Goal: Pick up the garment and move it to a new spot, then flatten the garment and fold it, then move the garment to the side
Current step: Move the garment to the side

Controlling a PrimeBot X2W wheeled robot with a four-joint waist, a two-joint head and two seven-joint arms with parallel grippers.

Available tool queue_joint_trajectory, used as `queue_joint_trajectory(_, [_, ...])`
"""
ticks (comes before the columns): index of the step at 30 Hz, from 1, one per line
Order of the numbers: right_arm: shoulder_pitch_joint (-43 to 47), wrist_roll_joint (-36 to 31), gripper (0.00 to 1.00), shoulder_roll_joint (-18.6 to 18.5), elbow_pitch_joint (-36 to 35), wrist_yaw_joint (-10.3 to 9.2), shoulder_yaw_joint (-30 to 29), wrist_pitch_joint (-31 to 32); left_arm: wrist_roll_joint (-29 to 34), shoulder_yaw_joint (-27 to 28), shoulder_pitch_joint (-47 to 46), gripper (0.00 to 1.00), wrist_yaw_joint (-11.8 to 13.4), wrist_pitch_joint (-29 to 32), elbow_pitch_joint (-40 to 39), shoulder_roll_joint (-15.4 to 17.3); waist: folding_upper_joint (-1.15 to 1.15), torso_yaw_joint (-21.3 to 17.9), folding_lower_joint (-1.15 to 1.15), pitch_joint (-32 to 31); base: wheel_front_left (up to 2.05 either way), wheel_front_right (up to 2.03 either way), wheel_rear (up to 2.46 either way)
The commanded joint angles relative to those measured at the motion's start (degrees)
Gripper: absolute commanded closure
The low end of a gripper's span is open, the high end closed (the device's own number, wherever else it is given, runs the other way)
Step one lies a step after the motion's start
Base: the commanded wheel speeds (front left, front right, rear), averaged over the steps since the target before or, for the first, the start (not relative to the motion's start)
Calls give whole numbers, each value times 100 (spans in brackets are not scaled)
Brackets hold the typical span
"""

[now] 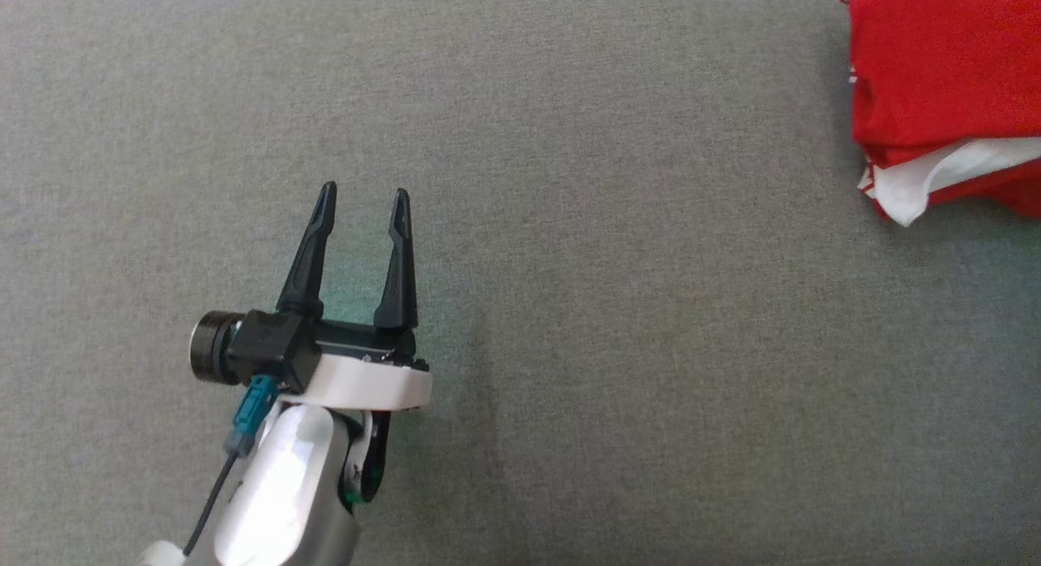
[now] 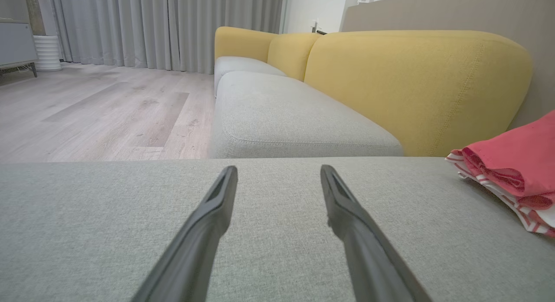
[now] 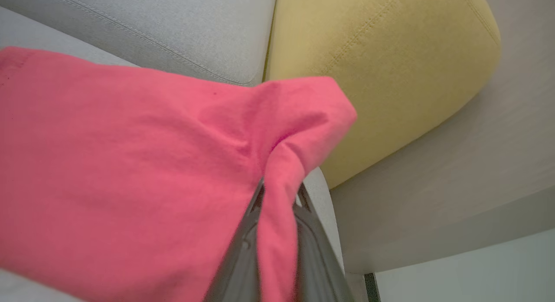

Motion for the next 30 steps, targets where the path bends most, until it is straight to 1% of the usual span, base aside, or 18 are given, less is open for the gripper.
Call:
queue_joint_trajectory(1, [-32,-39,100,-267,-96,-4,-67,4,2,179,-198,0,-6,-54,-156,20,0,6,-1,12,0,0,0])
queue_joint_trajectory(7, [18,-182,100,-242,94,-4,-425,68,17,166,-250,0,-4,-54,-149,20,0,17,-1,69,0,0,0])
queue_joint_trajectory(8, [14,-234,31,-211,117,-4,-567,68,28,170,-265,0,-6,-54,-144,20,0,18,-1,85,0,0,0])
queue_joint_trajectory(9, [11,-267,0,-188,122,-4,-665,53,31,177,-274,0,-8,-54,-140,20,0,16,-1,89,0,0,0])
queue_joint_trajectory(16, [38,-536,0,105,-89,-4,-1041,-32,-88,243,-239,0,7,-54,-39,20,0,-36,-1,-114,0,0,0])
queue_joint_trajectory(20, [95,-666,0,403,-415,-4,-1192,-82,-111,285,-182,0,2,-54,-33,20,0,-77,-1,-387,0,0,0])
queue_joint_trajectory(24, [269,-632,0,917,-929,-4,-1313,-179,-117,397,-89,0,-6,-54,-69,20,0,-110,-1,-707,0,0,0])
queue_joint_trajectory(30, [744,-372,0,1774,-1914,-4,-1477,-379,-216,523,153,0,-47,-54,-96,20,0,-93,-1,-1224,0,0,0])
